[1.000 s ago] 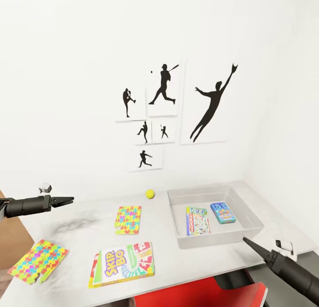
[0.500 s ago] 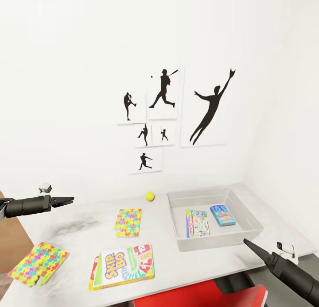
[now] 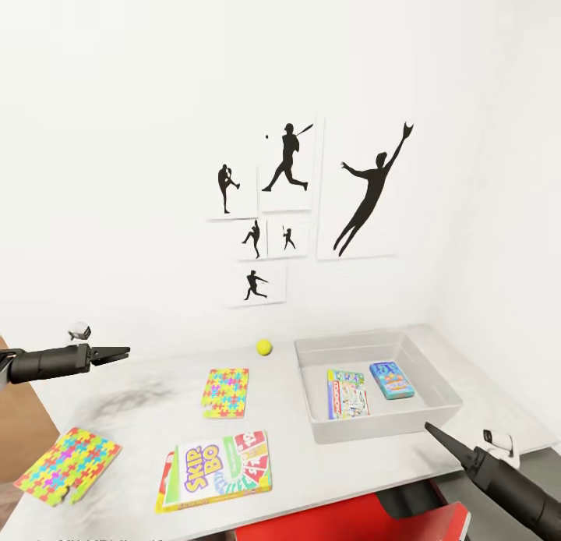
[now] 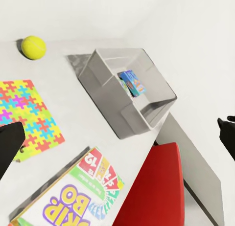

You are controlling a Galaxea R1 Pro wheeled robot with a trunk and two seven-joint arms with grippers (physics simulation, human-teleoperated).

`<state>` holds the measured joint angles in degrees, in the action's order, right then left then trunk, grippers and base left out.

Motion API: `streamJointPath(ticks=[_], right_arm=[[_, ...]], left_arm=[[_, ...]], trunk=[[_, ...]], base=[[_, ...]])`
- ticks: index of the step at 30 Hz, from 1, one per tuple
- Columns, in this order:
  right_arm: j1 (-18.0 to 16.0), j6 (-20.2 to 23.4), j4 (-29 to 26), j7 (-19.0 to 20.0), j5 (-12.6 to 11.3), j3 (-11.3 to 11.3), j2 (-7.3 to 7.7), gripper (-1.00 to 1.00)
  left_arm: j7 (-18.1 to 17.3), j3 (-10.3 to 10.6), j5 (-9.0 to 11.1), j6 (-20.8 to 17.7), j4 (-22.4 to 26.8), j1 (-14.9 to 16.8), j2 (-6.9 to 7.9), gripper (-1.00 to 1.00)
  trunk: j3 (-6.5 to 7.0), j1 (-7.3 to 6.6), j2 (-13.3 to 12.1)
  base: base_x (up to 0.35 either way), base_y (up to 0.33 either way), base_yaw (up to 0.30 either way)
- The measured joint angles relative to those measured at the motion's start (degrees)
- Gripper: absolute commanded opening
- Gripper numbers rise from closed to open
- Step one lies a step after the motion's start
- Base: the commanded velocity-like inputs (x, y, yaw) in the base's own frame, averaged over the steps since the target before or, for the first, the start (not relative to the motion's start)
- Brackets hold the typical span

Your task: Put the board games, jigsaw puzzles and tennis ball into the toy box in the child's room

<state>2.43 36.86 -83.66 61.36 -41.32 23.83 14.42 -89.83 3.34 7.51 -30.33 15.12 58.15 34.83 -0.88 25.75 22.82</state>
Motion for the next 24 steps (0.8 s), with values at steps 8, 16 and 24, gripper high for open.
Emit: streamJointPath(ticks=[8, 16, 24], right_arm=[[-0.1, 0.1, 1.2, -0.3, 0.1, 0.0, -0.08, 1.00], [-0.2, 0.1, 1.3, -0.5, 0.3, 0.0, -0.10, 1.00], [-0.2, 0.0, 1.4, -0.7, 0.4, -0.1, -0.10, 1.00]], left_arm=[[0.0, 0.0, 0.0, 0.0, 0.0, 0.0, -0.06, 1.00], [0.0, 0.0, 0.0, 0.0, 0.0, 0.0, -0.05, 1.00], [0.0, 0.0, 0.0, 0.0, 0.0, 0.0, -0.02, 1.00]], trunk=[[0.00, 0.01, 0.0], [0.01, 0.02, 0.0], [0.09, 0.02, 0.0]], base=[[-0.140, 0.092, 0.000], [-0.211, 0.175, 0.029], [-0.224, 0.190, 0.179]])
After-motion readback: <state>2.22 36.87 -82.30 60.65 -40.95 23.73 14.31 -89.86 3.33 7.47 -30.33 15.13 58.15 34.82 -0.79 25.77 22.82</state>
